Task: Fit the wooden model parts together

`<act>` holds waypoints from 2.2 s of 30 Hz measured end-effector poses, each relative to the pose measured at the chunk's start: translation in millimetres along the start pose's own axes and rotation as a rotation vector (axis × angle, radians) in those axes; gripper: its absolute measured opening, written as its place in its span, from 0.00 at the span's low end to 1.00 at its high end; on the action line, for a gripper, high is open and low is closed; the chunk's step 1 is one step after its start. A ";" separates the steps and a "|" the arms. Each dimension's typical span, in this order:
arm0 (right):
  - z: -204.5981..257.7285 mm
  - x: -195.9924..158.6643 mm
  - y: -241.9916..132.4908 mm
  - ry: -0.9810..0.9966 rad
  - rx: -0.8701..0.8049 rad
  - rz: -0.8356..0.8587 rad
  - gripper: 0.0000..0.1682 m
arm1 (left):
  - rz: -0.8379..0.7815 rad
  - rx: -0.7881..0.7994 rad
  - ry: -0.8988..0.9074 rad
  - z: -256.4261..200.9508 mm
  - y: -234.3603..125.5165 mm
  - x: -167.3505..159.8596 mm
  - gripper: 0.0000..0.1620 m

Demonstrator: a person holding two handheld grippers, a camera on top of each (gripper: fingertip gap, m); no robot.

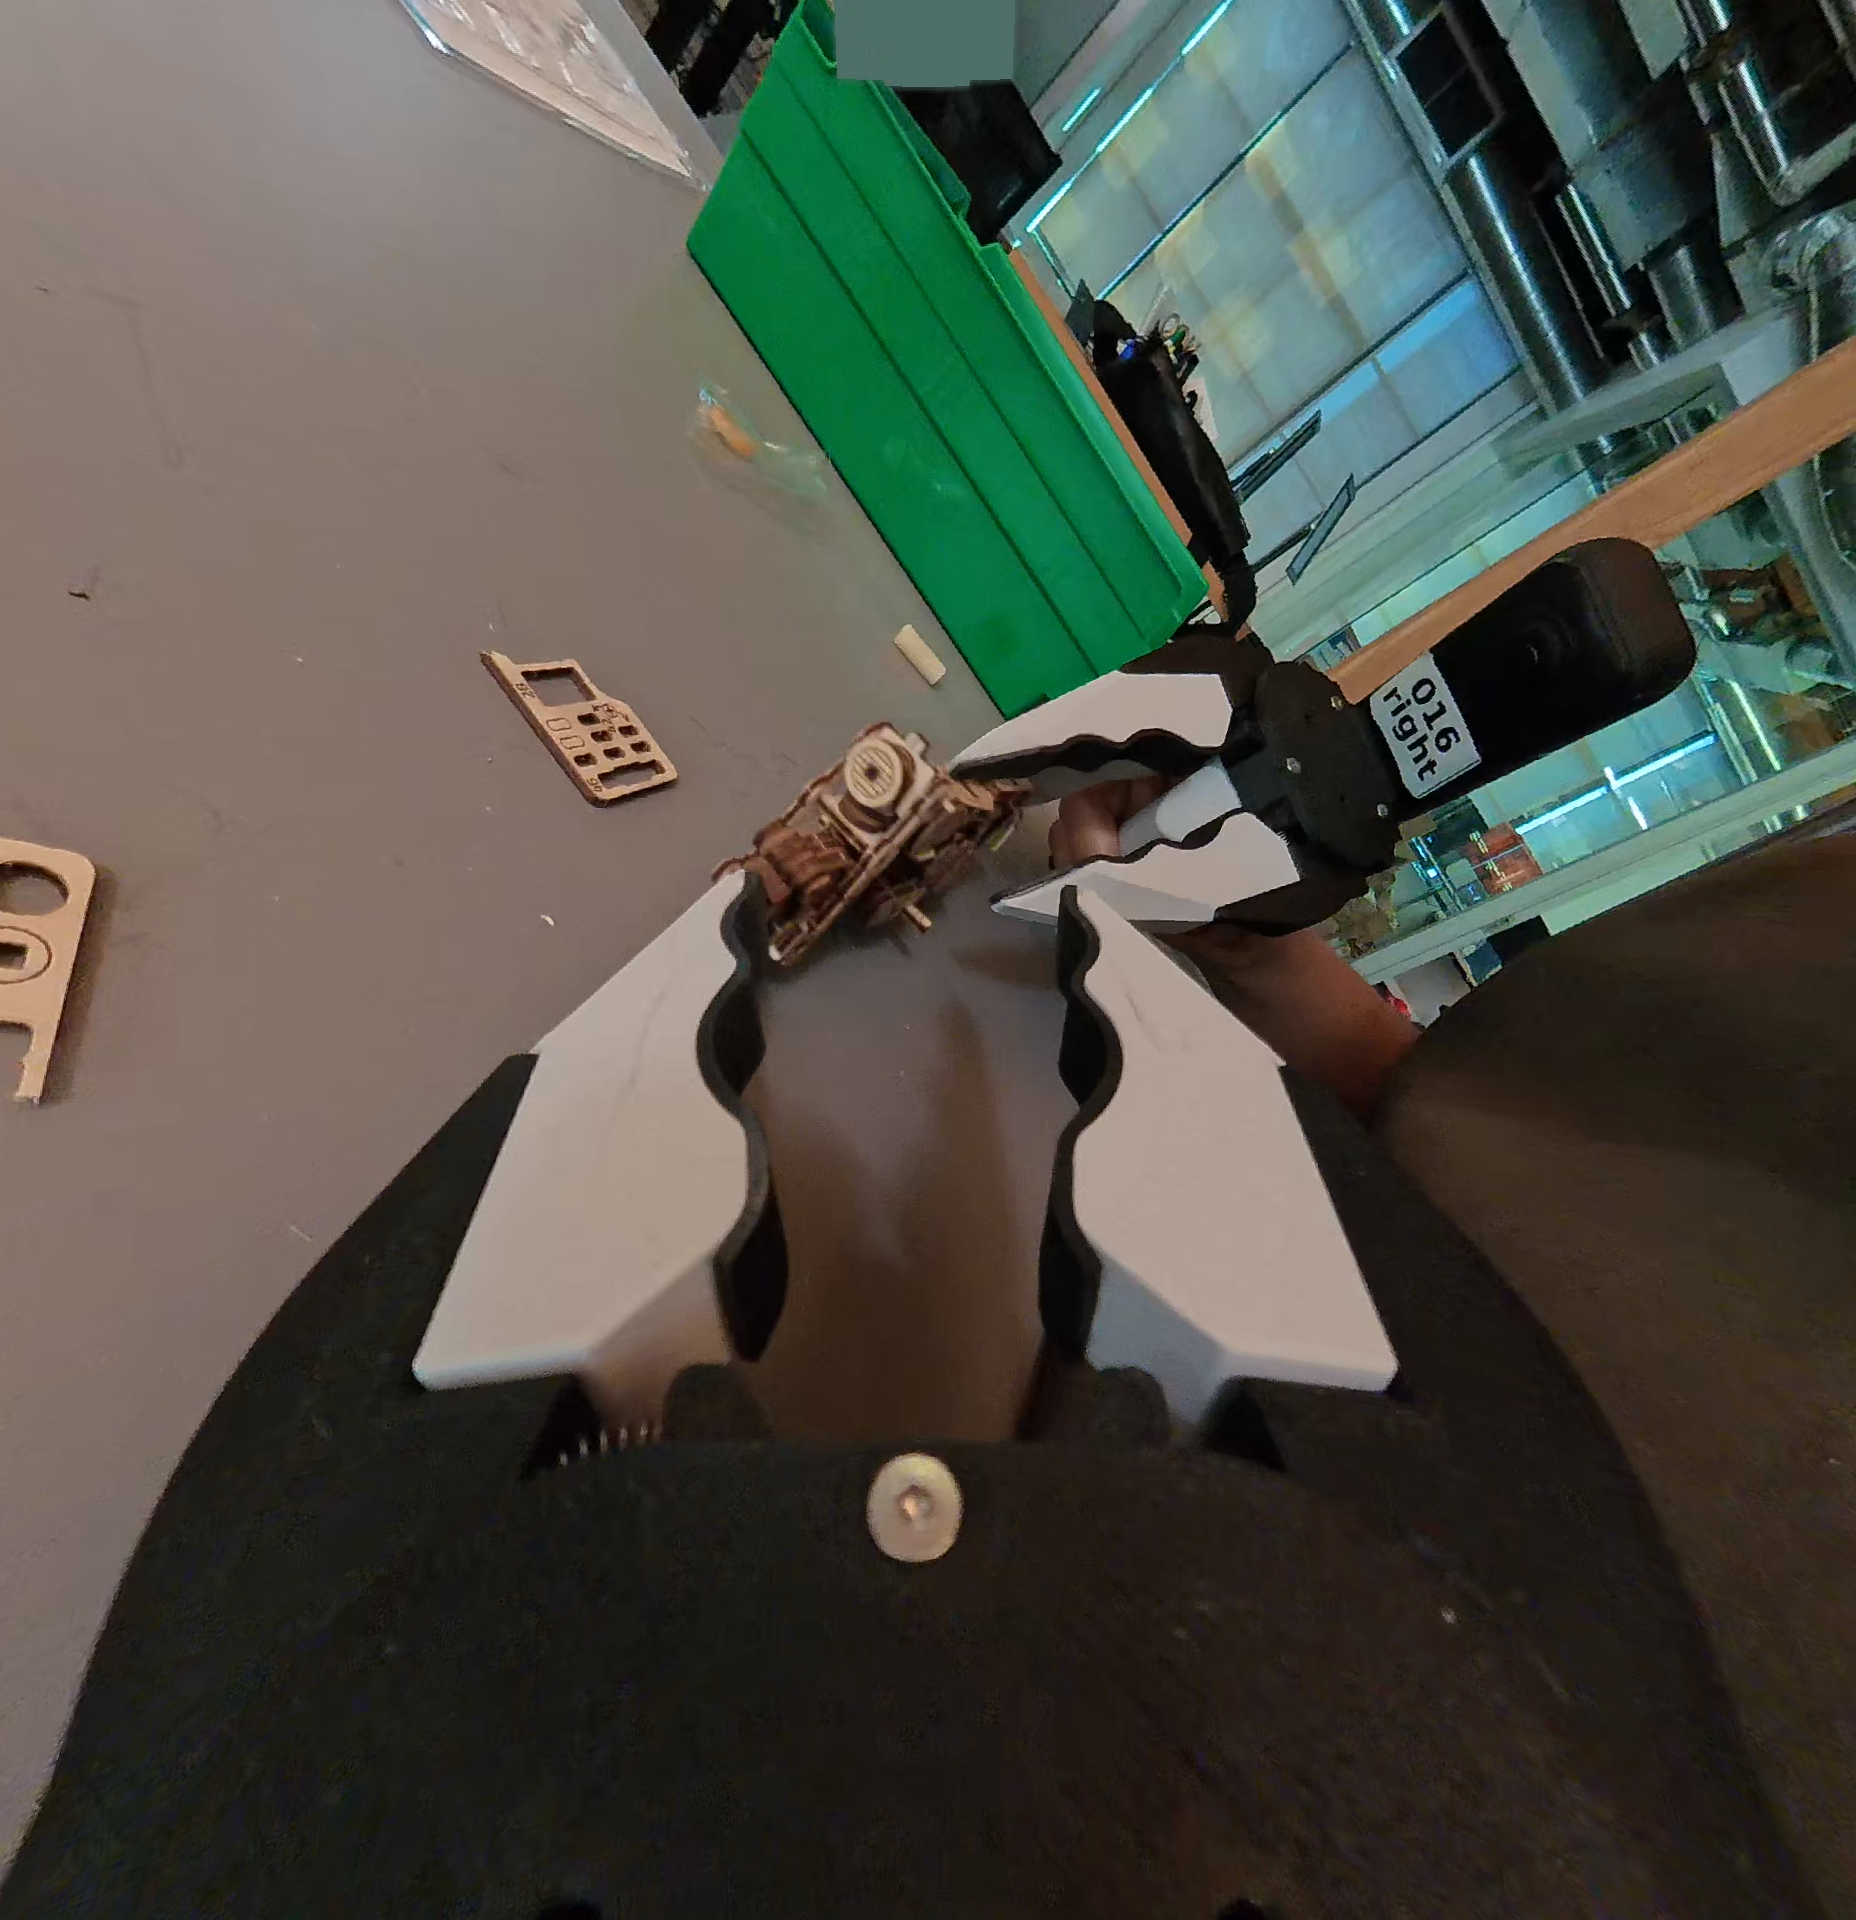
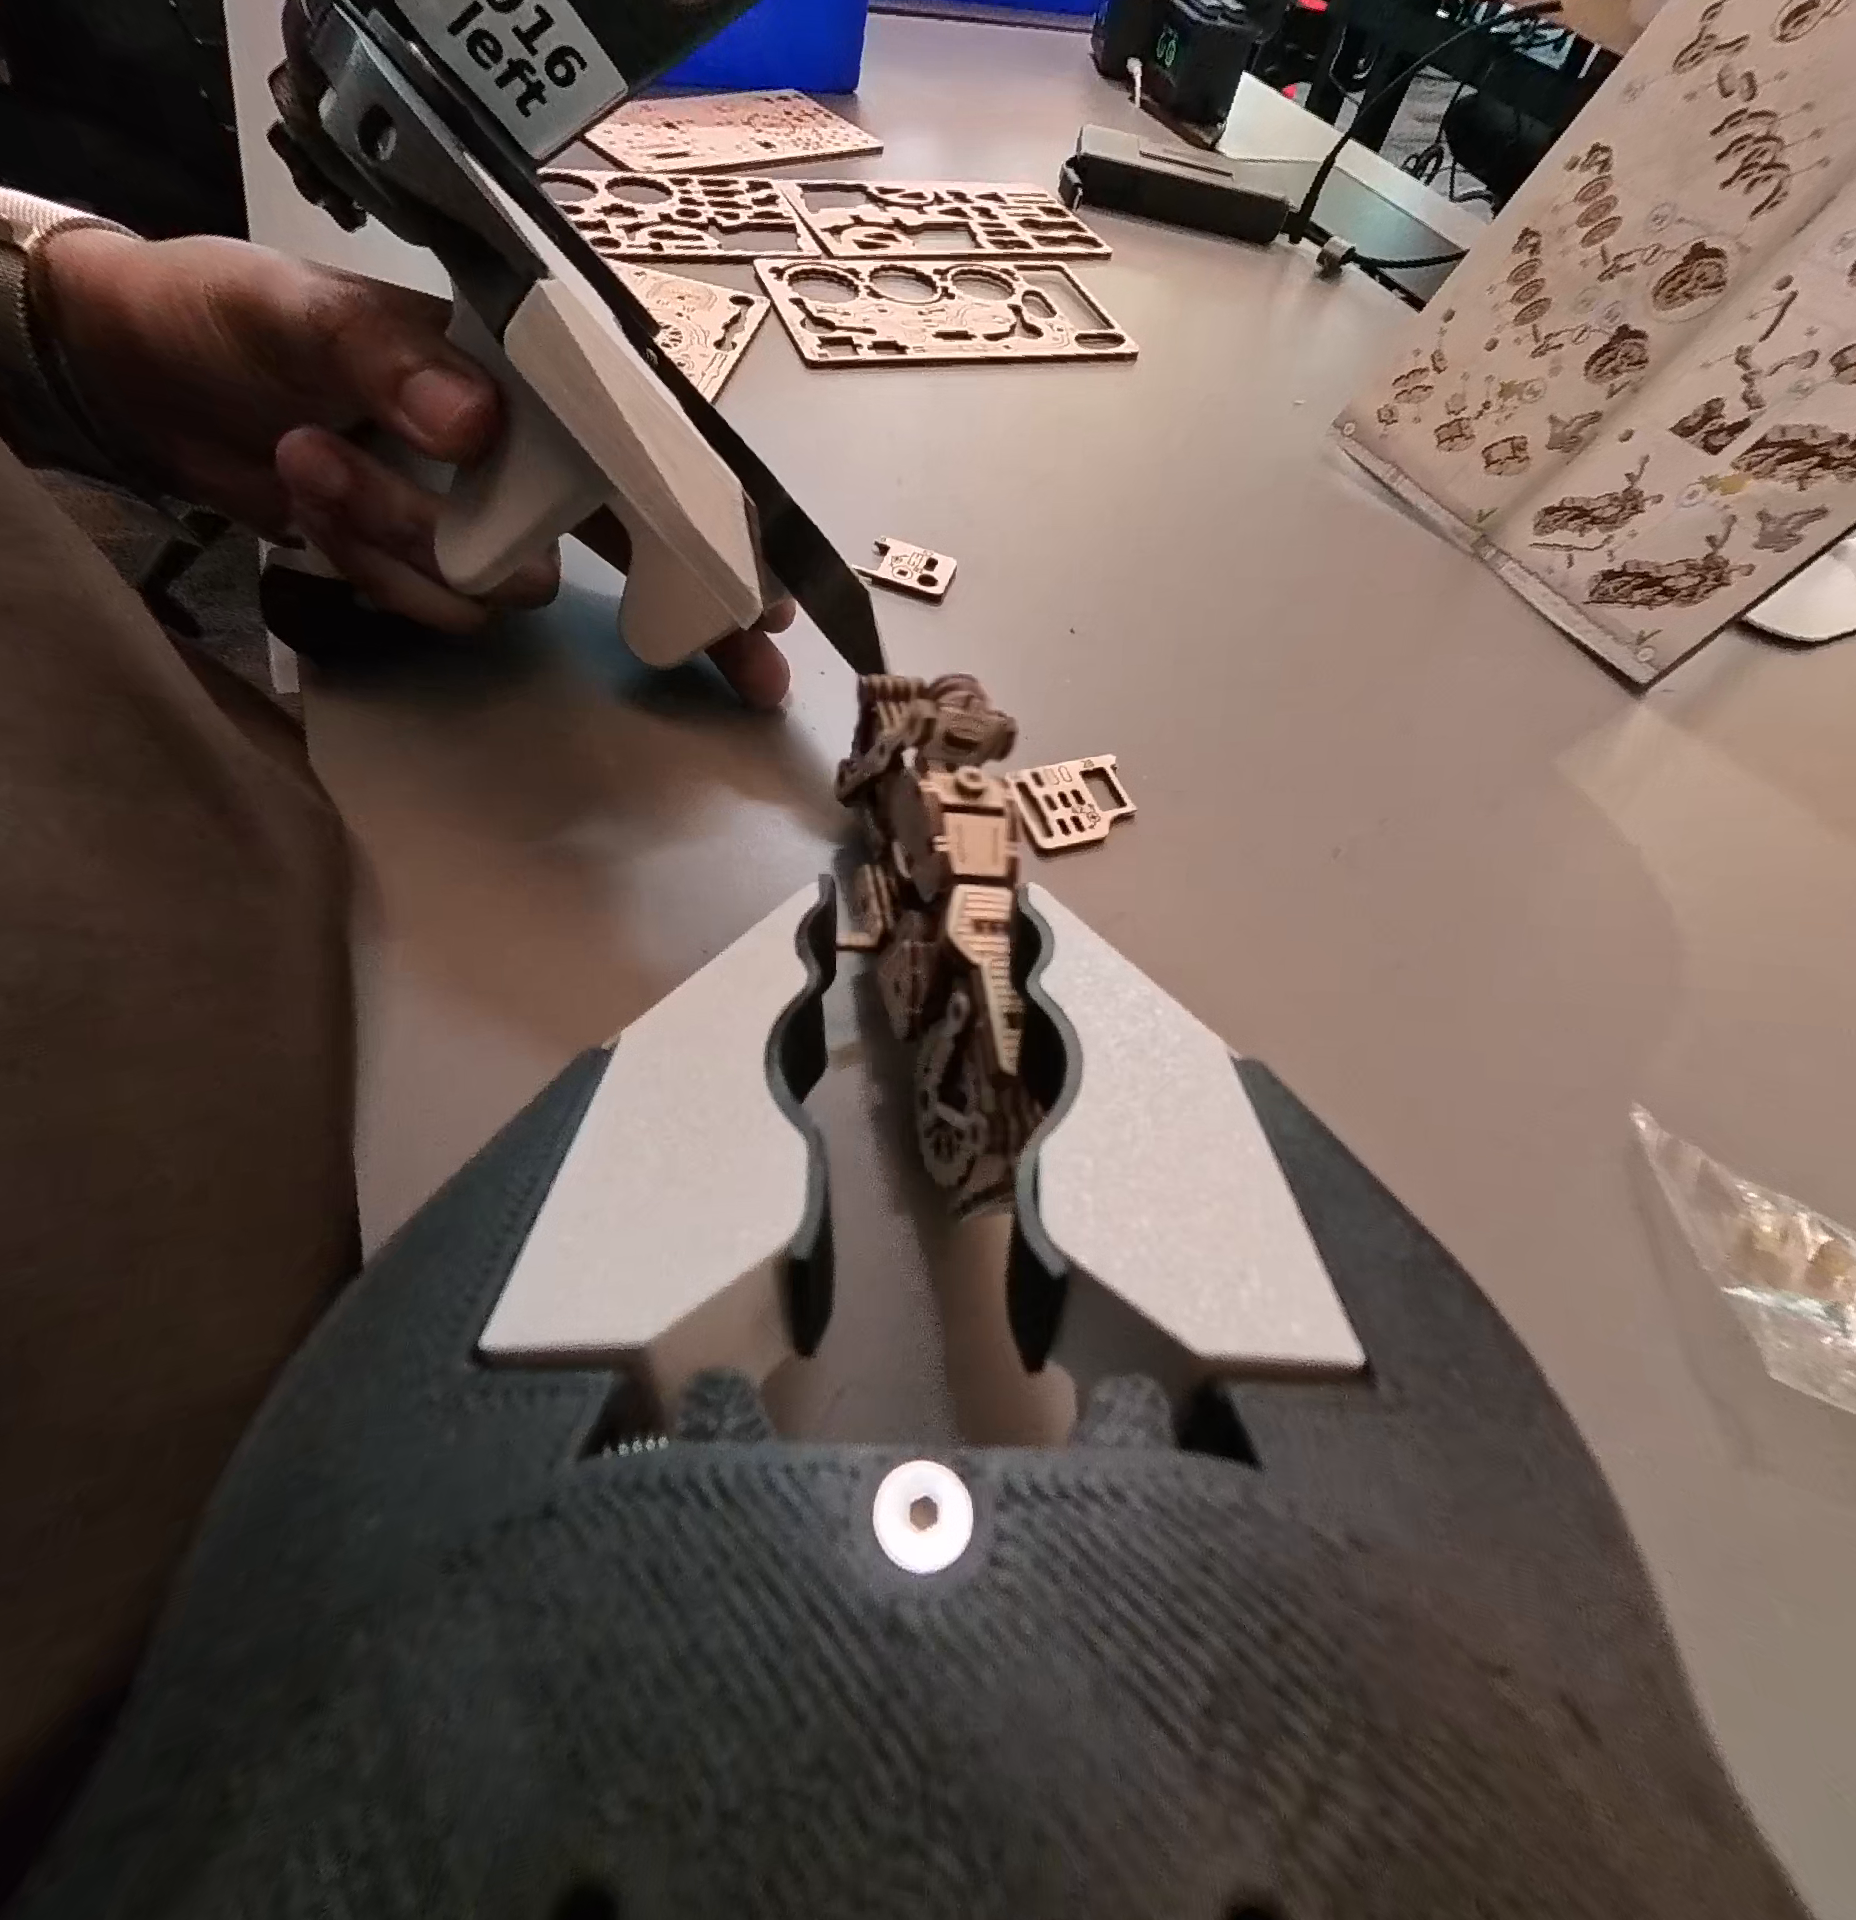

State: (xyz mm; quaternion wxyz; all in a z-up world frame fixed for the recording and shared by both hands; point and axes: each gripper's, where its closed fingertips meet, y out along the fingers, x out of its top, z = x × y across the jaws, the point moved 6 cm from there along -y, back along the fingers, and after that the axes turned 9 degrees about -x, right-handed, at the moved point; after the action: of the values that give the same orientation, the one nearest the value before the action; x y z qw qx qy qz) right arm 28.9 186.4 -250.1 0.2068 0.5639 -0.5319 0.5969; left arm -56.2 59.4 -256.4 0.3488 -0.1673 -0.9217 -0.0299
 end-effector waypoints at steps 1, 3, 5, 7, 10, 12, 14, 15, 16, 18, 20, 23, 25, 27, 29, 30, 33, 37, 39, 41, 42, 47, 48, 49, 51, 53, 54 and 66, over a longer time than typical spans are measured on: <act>0.1 -0.1 0.1 -0.001 0.000 0.001 0.19 | 0.000 0.000 0.000 0.0 0.0 0.0 0.33; 0.0 0.0 0.0 -0.003 -0.003 0.000 0.17 | 0.000 0.000 0.001 0.0 0.0 -0.1 0.33; -0.1 0.2 -0.4 -0.004 -0.007 -0.004 0.14 | 0.000 0.001 0.002 0.0 0.0 -0.1 0.33; 1.7 0.6 -1.4 -0.012 0.006 -0.012 0.14 | 0.000 0.001 0.002 -0.1 -0.1 -0.1 0.33; 5.7 1.3 -3.1 -0.032 0.038 -0.025 0.14 | -0.001 0.002 0.004 -0.2 -0.2 -0.1 0.33; 7.1 1.4 -3.7 -0.038 0.050 -0.029 0.14 | -0.001 0.003 0.004 -0.2 -0.1 0.0 0.33; 7.8 1.5 -4.0 -0.040 0.058 -0.031 0.14 | -0.001 0.004 0.005 -0.2 0.0 0.0 0.33; 8.7 1.6 -4.3 -0.041 0.067 -0.033 0.14 | -0.001 0.004 0.005 -0.2 0.0 0.0 0.33; 9.5 1.7 -4.8 -0.043 0.075 -0.035 0.13 | -0.001 0.005 0.005 0.0 -0.1 0.0 0.33; 10.1 1.8 -4.9 -0.045 0.080 -0.037 0.13 | 0.001 0.007 0.004 0.2 0.1 -0.1 0.33; 10.8 1.8 -5.2 -0.048 0.087 -0.038 0.12 | 0.004 0.018 0.000 1.3 0.3 -0.2 0.30; 10.2 1.7 -5.0 -0.044 0.083 -0.037 0.11 | 0.015 0.057 -0.009 4.6 1.4 -1.0 0.23; 9.8 1.7 -4.8 -0.043 0.080 -0.036 0.11 | 0.017 0.073 -0.014 6.0 1.6 -1.2 0.20; 9.8 1.7 -4.8 -0.042 0.080 -0.036 0.11 | 0.016 0.081 -0.018 6.9 1.4 -1.1 0.19; 9.8 1.8 -4.9 -0.042 0.081 -0.037 0.11 | 0.017 0.093 -0.024 8.2 1.4 -1.2 0.15; 9.8 1.8 -4.8 -0.042 0.081 -0.037 0.11 | 0.018 0.099 -0.027 9.0 1.3 -1.3 0.13; 9.9 1.9 -4.9 -0.042 0.082 -0.038 0.11 | 0.018 0.111 -0.032 10.2 1.3 -1.4 0.09; 9.6 2.1 -5.0 -0.042 0.078 -0.039 0.12 | 0.018 0.117 -0.035 10.8 1.2 -1.4 0.07; 8.5 2.3 -4.6 -0.040 0.066 -0.040 0.14 | 0.019 0.118 -0.036 11.0 1.3 -1.3 0.06; 6.4 3.2 -4.7 -0.033 0.044 -0.049 0.18 | 0.017 0.116 -0.037 11.1 1.1 -1.2 0.06; 5.1 3.5 -4.6 -0.028 0.035 -0.052 0.19 | 0.016 0.115 -0.037 11.0 1.1 -1.2 0.06; 7.3 -0.1 0.2 -0.045 0.037 0.000 0.19 | 0.017 0.102 -0.036 10.0 1.2 -1.3 0.03; 9.0 -0.5 0.6 -0.056 0.044 0.005 0.20 | 0.015 0.099 -0.037 10.0 1.1 -1.1 0.03; 9.3 -0.8 1.1 -0.062 0.037 0.009 0.18 | 0.014 0.095 -0.038 9.7 1.0 -1.0 0.03; 10.3 -1.1 1.5 -0.070 0.040 0.012 0.19 | 0.012 0.091 -0.038 9.5 0.8 -1.0 0.03; 10.1 -1.0 1.4 -0.069 0.039 0.011 0.18 | 0.009 0.085 -0.037 9.0 0.5 -0.8 0.06; 9.9 -0.9 1.2 -0.067 0.038 0.009 0.18 | 0.006 0.080 -0.038 8.7 0.2 -0.6 0.08; 3.2 0.1 2.2 -0.026 -0.021 0.013 0.18 | -0.026 0.060 -0.055 8.7 -2.6 1.9 0.11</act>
State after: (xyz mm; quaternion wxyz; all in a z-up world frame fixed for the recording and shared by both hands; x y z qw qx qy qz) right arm 28.5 182.9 -251.6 0.2019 0.5659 -0.5445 0.5852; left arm -63.9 58.9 -261.6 0.3278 -0.1453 -0.9335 -0.0024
